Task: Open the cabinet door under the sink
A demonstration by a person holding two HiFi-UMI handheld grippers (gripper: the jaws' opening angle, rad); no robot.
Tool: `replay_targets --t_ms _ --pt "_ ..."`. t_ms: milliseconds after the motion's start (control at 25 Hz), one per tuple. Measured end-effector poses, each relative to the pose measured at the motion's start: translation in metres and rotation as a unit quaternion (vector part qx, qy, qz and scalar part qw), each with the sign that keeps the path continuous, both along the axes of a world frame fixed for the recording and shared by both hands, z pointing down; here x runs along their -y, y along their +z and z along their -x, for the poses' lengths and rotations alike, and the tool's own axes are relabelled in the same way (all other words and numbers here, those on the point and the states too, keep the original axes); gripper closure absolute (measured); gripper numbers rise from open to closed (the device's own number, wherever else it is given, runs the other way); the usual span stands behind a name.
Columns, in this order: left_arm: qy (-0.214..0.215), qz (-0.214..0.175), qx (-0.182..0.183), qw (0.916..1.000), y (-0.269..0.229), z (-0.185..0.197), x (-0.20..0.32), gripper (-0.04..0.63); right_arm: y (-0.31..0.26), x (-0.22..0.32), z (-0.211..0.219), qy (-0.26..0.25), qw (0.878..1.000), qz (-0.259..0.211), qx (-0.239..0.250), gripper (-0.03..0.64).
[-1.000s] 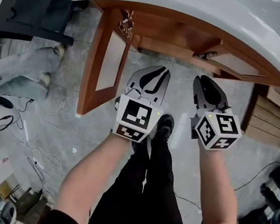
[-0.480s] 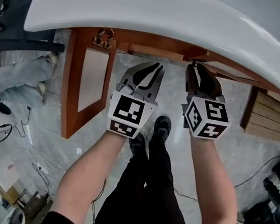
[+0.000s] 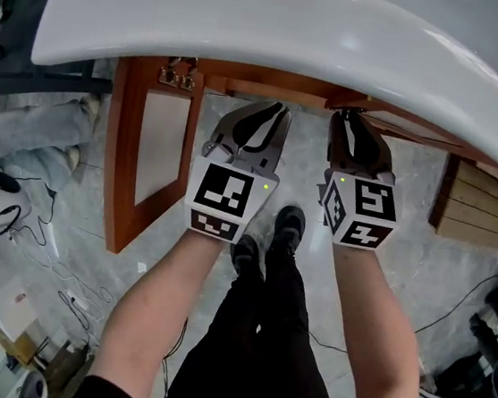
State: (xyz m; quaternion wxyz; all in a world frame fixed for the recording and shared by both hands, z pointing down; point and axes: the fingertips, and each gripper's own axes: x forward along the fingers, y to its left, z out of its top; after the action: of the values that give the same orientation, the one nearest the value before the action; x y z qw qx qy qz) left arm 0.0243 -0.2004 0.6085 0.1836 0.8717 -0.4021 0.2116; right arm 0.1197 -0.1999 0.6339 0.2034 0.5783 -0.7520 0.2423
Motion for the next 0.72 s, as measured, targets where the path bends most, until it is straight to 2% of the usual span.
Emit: replay_targets --t_ms 200,400,520,720 --pt "0.018 -0.014 -0.017 0.9996 -0.01 -0.007 -0.003 0.551 -0.003 -0.005 0.0 -0.01 1.0 -0.003 0.0 0.518" --pt "0.08 -0.043 -0.048 0.9947 -0.031 -0.025 -0.011 0.544 -0.003 -0.021 0.003 -0.032 0.999 -0.002 -0.005 0.52" --pt "0.113 -0.057 -0.076 0.989 -0.047 -0.04 -0.014 0.452 -0.003 -0.031 0.003 -0.043 0.999 -0.003 -0.004 0.52" --pt "0.162 -0.068 -0.076 0.9815 -0.058 -0.062 -0.022 0.419 -0.004 -0.039 0.002 -0.05 0.999 -0.003 0.005 0.52"
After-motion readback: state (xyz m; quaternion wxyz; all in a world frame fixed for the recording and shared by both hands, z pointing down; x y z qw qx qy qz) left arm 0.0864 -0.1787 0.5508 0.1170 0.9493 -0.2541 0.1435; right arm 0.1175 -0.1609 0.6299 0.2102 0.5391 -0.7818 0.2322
